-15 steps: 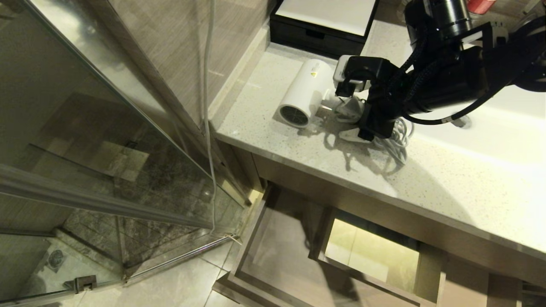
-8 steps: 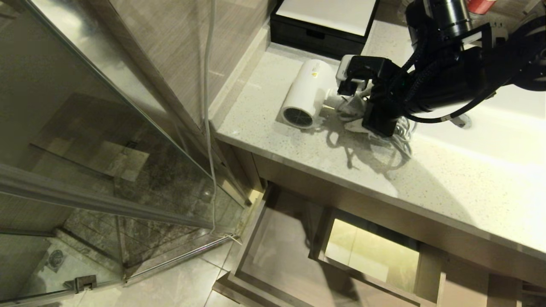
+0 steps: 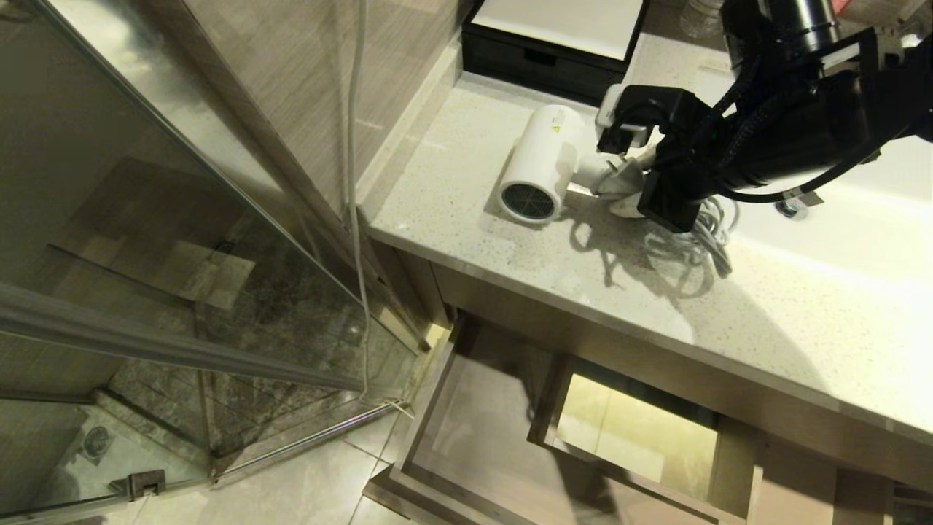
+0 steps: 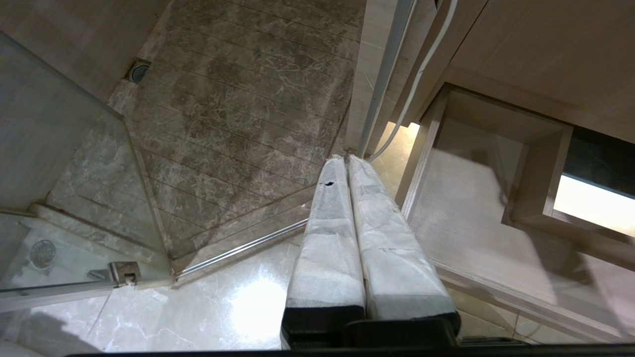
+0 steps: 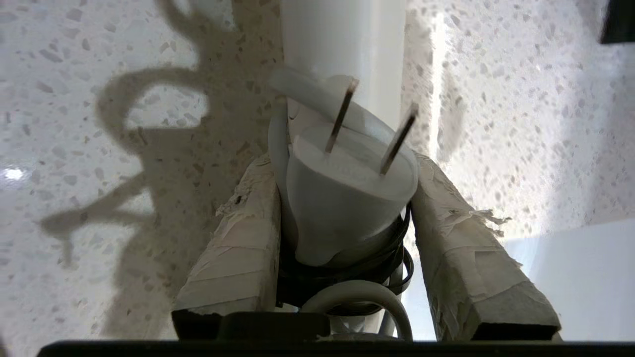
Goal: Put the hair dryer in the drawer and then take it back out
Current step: Pick up the hairdryer, then put it into the drawer
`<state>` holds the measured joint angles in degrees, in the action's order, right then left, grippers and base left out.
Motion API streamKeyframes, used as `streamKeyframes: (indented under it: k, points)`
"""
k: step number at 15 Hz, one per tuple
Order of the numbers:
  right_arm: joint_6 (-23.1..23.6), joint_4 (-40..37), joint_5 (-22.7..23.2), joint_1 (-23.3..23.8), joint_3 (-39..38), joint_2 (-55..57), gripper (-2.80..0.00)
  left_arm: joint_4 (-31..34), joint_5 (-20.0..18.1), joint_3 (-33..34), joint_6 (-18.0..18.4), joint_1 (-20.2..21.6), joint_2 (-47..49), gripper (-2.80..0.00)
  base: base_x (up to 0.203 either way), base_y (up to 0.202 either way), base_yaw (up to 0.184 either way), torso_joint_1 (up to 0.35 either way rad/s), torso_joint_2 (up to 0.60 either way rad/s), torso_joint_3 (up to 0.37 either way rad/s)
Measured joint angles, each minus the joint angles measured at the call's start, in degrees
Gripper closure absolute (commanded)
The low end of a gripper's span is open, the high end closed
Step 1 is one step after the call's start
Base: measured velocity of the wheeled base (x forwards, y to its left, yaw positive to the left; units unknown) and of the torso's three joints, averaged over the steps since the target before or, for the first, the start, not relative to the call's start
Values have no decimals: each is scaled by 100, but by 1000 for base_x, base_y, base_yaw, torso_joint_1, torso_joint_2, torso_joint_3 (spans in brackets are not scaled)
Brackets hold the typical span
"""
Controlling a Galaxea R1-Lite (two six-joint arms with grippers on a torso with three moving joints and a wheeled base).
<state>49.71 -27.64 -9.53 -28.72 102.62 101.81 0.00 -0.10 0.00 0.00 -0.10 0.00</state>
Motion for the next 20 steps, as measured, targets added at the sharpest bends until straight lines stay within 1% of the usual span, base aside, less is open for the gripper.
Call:
streamKeyframes:
  k: [3, 10, 13, 17, 20]
  points:
    - [-152, 6, 14, 66, -308, -357, 0, 0, -1, 0, 1, 0, 0, 0, 0, 0, 0, 0, 0, 0]
    - [-553, 6, 80, 467, -1141, -1385, 0, -2, 0, 0, 0, 0, 0, 0, 0, 0, 0, -11, 11, -4]
    - [-553, -53, 62, 620, -1623, -1905, 0, 0, 0, 0, 0, 0, 0, 0, 0, 0, 0, -257, 186, -85]
    - [-542, -5, 44, 793, -2381, -2705, 0, 0, 2, 0, 0, 0, 0, 0, 0, 0, 0, -337, 183, -134]
    - [-540, 24, 30, 972, -2795, -3237, 0, 0, 0, 0, 0, 2, 0, 0, 0, 0, 0, -318, 143, -172]
